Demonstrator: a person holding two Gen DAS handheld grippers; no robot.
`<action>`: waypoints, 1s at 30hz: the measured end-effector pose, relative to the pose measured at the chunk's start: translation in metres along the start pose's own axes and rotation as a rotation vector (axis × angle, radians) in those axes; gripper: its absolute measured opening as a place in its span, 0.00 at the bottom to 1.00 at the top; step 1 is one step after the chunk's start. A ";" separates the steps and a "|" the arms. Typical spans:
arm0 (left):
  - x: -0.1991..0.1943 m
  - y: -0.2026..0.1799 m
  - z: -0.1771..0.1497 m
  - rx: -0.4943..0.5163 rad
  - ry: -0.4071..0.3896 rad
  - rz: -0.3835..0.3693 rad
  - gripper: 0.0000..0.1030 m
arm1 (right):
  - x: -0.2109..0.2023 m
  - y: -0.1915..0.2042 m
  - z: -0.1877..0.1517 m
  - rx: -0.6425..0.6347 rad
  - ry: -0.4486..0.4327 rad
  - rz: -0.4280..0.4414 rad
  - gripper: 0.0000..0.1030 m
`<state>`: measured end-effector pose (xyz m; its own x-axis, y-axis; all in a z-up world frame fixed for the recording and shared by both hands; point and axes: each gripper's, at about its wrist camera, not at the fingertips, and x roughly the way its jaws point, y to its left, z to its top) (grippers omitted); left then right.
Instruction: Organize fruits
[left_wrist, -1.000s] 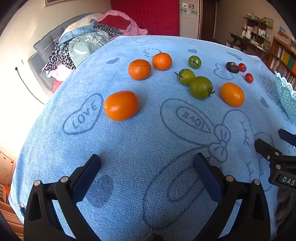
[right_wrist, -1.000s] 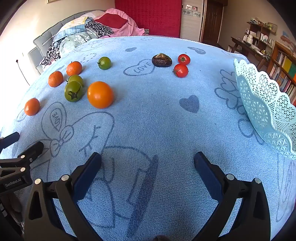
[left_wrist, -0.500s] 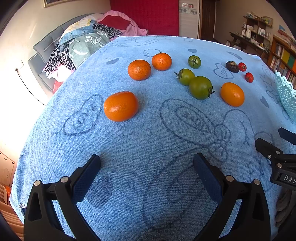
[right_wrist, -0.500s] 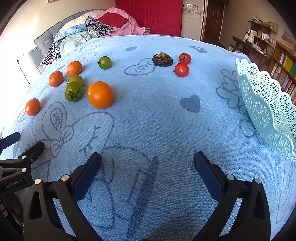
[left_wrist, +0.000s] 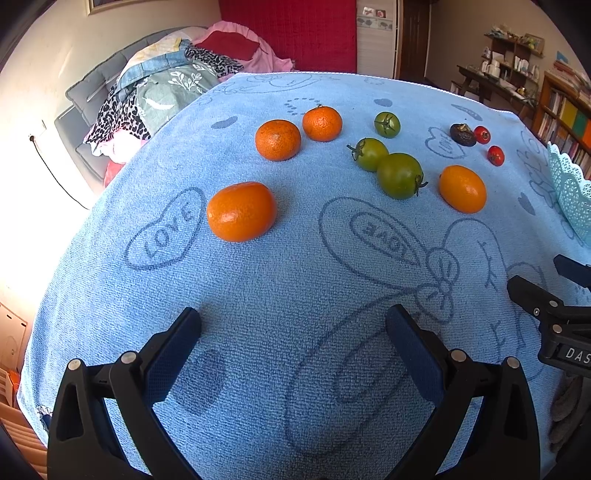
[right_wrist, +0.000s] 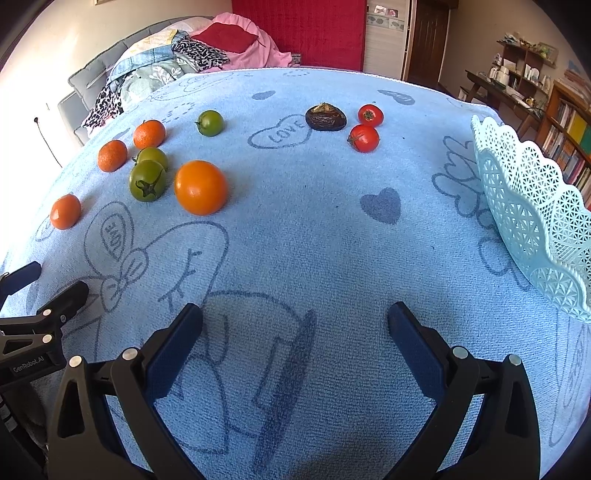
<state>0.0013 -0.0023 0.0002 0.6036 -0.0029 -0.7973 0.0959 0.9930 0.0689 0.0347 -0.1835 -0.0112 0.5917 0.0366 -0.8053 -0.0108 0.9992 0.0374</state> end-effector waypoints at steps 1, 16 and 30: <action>0.000 0.001 0.000 0.000 -0.001 -0.003 0.95 | 0.000 0.000 0.000 0.000 -0.001 0.001 0.98; -0.004 0.010 0.000 -0.014 -0.014 -0.060 0.95 | -0.006 -0.010 -0.002 0.049 -0.037 0.067 0.98; -0.034 0.030 0.034 -0.035 -0.131 -0.056 0.95 | -0.008 -0.011 -0.001 0.051 -0.042 0.080 0.98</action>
<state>0.0107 0.0231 0.0500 0.6965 -0.0716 -0.7140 0.1064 0.9943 0.0041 0.0292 -0.1943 -0.0059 0.6240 0.1141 -0.7730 -0.0184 0.9912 0.1315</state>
